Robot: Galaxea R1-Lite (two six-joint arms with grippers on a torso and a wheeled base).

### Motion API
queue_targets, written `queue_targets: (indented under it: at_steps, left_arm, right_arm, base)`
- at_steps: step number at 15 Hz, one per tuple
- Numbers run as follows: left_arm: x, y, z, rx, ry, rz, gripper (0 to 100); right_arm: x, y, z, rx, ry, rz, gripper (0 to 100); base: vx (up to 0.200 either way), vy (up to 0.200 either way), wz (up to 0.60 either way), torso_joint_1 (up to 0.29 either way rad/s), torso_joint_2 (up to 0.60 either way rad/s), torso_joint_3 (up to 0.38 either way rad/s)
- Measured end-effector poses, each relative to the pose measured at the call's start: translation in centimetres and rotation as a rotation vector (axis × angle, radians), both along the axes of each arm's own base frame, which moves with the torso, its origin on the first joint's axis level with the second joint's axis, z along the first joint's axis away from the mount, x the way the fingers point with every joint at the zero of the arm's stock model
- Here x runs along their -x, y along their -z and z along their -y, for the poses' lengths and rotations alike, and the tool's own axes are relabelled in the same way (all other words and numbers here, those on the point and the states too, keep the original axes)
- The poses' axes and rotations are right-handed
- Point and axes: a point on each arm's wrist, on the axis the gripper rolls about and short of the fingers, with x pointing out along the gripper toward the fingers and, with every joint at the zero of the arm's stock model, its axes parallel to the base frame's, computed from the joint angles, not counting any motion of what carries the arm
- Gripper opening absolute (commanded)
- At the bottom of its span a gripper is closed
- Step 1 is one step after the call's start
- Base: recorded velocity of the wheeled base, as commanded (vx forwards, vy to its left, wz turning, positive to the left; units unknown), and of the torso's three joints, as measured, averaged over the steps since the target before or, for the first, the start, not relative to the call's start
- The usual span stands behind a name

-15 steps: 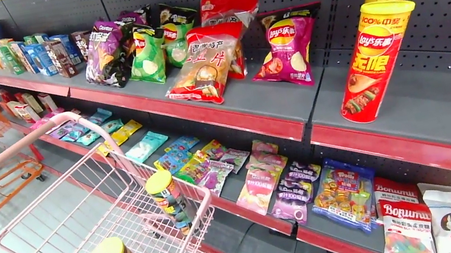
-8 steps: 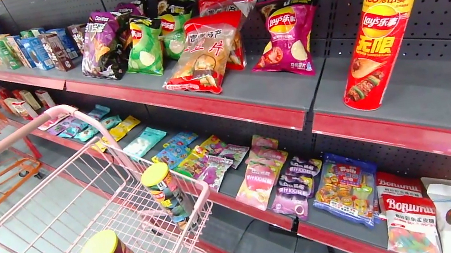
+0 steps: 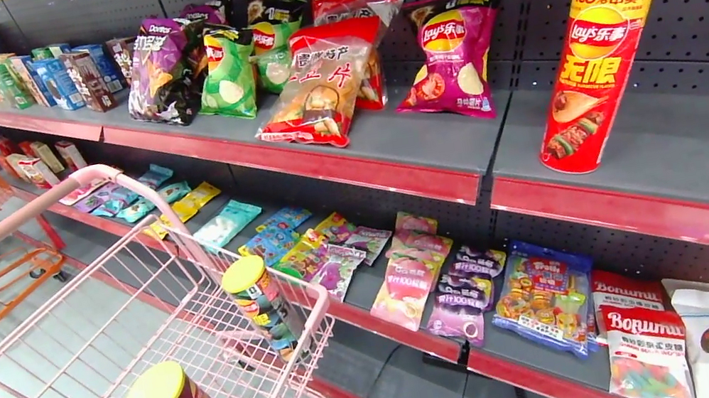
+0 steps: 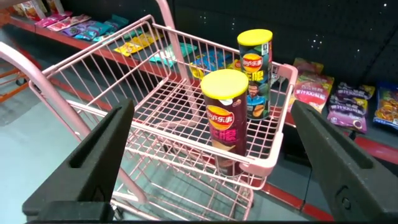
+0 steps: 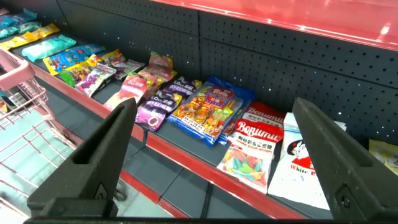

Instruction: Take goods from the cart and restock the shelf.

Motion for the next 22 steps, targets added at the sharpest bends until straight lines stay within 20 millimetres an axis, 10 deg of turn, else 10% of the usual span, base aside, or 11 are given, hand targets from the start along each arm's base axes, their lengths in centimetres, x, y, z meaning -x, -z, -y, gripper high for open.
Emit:
queue_targets:
  at_steps: [22]
  left_arm:
    - [0.00, -0.01, 0.01, -0.001, 0.002, 0.000, 100]
  right_arm:
    - [0.00, 0.01, 0.00, 0.001, -0.002, -0.001, 100]
  base:
    - [0.000, 0.000, 0.08, 0.000, 0.00, 0.001]
